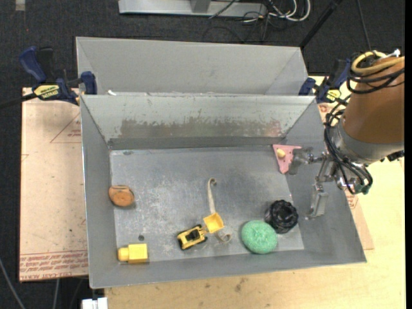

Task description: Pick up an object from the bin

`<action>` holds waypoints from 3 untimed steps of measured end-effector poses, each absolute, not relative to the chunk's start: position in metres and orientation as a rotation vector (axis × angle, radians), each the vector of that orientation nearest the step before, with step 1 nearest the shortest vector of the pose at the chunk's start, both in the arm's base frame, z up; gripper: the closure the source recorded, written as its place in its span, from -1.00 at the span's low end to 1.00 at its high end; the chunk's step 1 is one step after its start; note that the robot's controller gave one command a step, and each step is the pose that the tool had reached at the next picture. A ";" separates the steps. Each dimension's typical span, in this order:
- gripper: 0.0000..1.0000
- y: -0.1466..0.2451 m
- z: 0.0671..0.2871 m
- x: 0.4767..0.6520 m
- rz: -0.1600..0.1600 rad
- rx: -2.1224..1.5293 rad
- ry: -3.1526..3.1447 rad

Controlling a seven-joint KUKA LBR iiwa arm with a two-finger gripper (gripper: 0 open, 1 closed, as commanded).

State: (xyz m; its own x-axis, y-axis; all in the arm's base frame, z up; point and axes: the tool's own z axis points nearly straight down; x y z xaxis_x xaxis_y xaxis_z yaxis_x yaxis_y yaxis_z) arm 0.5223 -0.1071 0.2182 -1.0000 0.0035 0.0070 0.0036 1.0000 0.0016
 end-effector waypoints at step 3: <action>-1.00 -0.133 0.154 0.490 0.001 0.014 -3.147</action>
Offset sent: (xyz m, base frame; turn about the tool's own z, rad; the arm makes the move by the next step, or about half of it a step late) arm -0.0330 -0.0302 -0.0769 -0.0822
